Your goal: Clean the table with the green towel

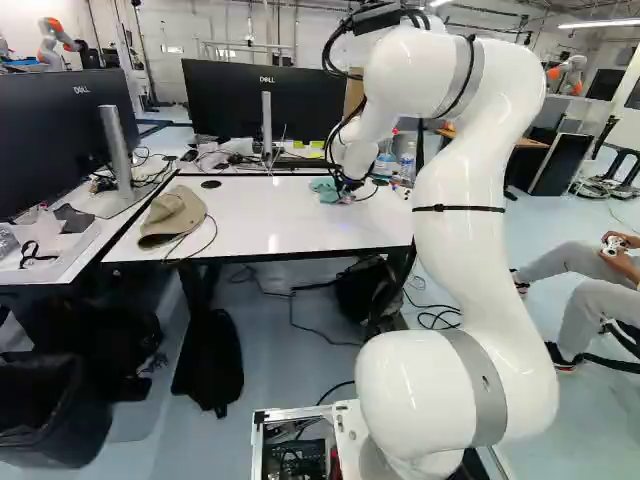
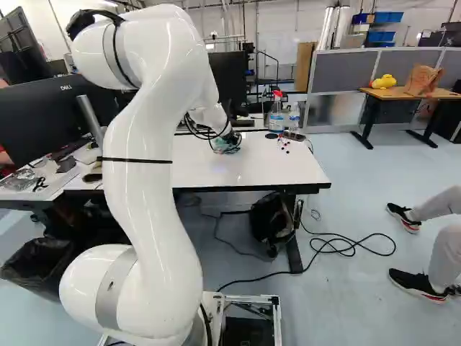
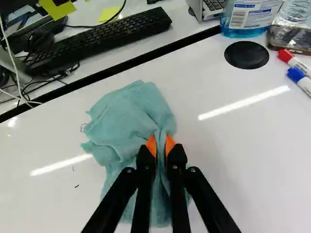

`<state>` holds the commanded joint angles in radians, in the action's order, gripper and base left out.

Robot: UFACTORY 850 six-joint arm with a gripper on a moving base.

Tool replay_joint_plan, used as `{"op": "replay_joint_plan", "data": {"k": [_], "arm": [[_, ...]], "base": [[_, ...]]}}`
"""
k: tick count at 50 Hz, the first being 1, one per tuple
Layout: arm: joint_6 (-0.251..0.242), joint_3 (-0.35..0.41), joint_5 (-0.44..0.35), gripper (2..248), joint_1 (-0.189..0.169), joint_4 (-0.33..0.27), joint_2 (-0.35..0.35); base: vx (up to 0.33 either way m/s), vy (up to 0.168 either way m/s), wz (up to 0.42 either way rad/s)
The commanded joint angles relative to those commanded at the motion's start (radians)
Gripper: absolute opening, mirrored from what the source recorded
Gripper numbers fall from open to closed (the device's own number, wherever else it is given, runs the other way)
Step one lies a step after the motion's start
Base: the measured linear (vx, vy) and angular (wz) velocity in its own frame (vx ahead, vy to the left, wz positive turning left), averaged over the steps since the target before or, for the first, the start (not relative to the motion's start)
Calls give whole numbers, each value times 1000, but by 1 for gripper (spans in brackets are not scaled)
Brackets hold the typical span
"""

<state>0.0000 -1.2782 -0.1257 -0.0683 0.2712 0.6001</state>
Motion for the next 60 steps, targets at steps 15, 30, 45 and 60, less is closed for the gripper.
{"op": "replay_joint_plan", "data": {"k": [15,30,45,60], "arm": [[0,-87,0,41,1,0,63],[0,-177,0,41,10,0,127],[0,-245,0,41,34,0,175],[0,-264,0,41,68,0,187]], "base": [[0,0,0],[0,0,0],[0,0,0],[0,0,0]]}}
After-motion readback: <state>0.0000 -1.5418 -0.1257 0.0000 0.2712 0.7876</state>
